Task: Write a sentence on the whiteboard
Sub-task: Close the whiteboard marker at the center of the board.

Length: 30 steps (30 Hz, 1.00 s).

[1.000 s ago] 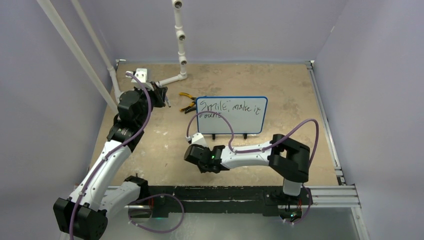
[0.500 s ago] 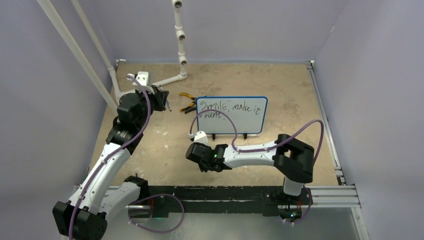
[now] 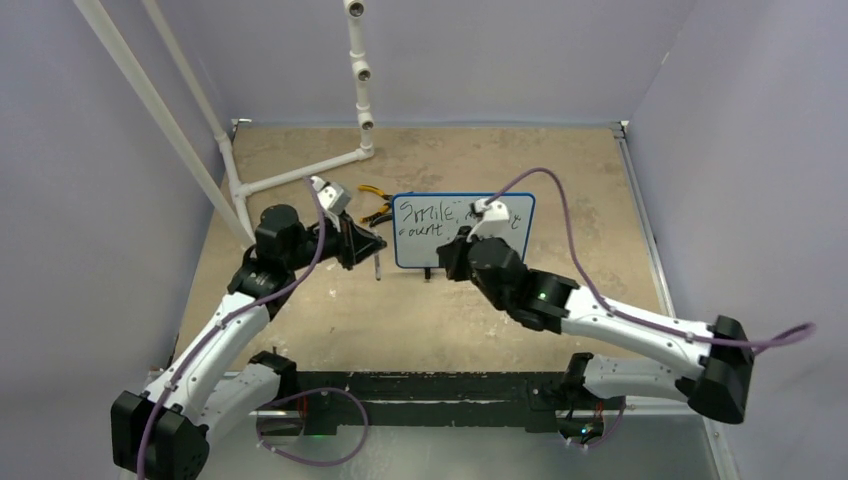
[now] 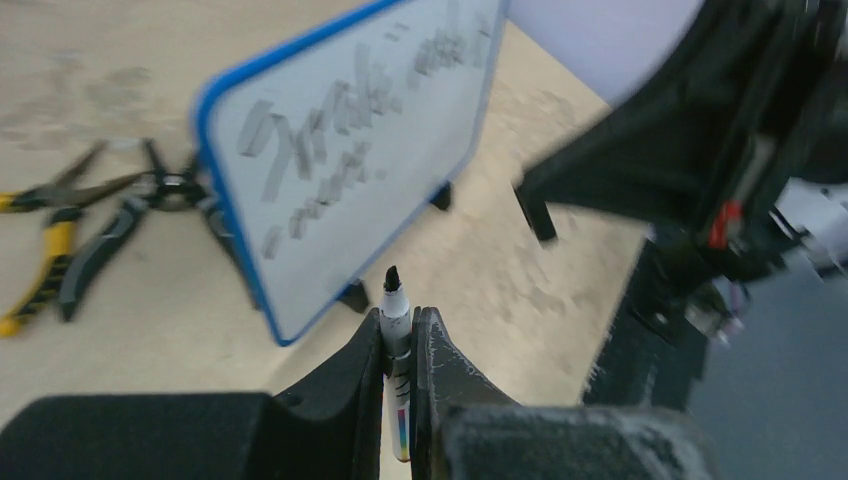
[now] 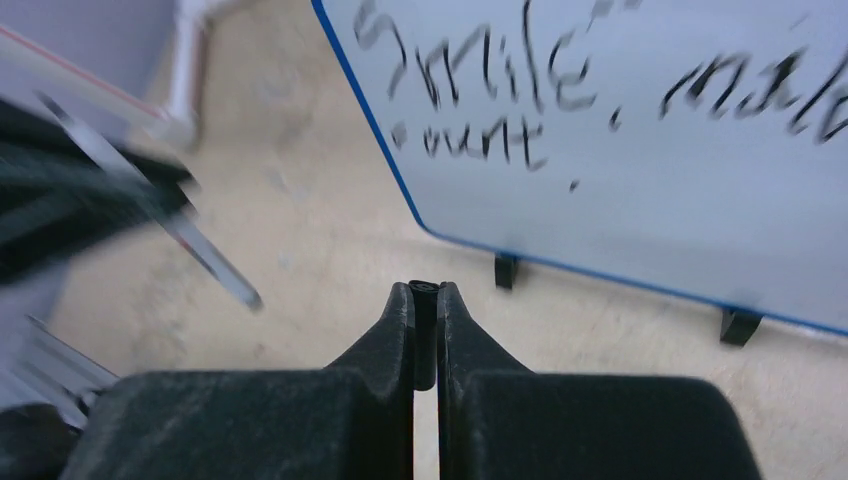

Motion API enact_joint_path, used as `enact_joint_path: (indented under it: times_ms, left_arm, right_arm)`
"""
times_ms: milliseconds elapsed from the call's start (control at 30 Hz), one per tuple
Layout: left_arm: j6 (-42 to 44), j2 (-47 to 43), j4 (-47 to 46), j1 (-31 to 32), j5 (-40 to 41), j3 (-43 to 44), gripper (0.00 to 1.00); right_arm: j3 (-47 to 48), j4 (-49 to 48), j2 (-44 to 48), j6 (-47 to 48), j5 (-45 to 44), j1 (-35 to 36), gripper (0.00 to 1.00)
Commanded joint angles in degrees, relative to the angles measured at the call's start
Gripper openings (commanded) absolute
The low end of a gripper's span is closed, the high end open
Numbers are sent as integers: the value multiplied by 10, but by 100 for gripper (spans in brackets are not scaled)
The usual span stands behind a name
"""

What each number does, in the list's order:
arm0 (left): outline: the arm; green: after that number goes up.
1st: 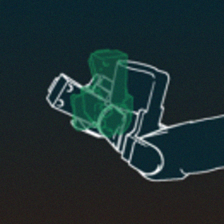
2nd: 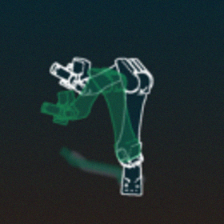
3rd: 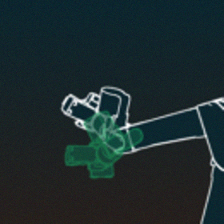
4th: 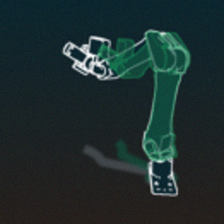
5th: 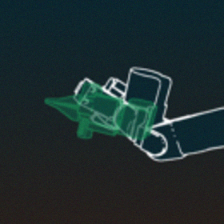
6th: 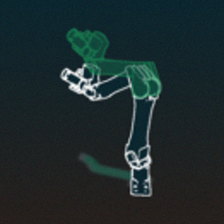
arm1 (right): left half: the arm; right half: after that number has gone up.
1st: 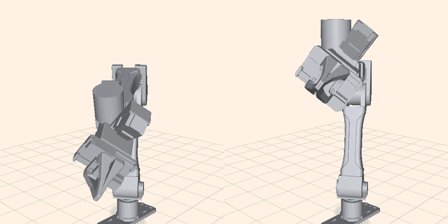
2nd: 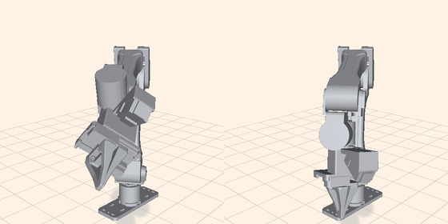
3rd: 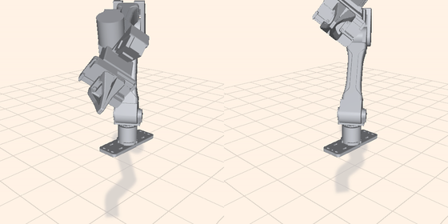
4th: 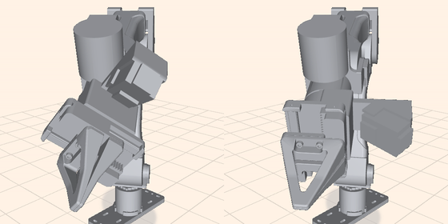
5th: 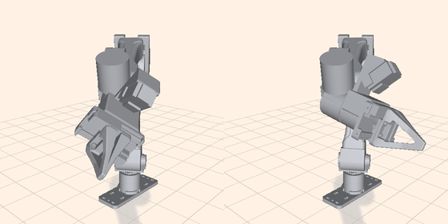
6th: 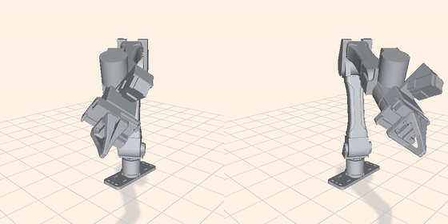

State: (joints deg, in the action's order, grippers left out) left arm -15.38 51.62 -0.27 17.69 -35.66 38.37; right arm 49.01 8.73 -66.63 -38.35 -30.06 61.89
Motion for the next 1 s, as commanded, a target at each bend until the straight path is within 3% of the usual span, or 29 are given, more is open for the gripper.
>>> enact_joint_path:
  times_ms: [0, 133, 333, 567, 967]
  left_arm:
    - [24, 0, -3, 76, -101, -5, 0]
    - [8, 34, -11, 148, -96, -2, 0]
    - [-52, 71, -109, 185, -119, 2, 0]
    - [-56, 125, -156, 219, -126, 30, 0]
    - [-68, 123, -189, 224, -122, 36, 0]
  right_arm:
    - [-34, -157, 96, 70, -56, -9, 0]
    - [-80, -284, 174, 95, -50, -11, 0]
    - [-145, -429, 220, 101, 25, -11, 0]
    - [-150, -449, 211, 106, 61, -11, 0]
    - [-156, -445, 181, 116, 103, -11, 0]
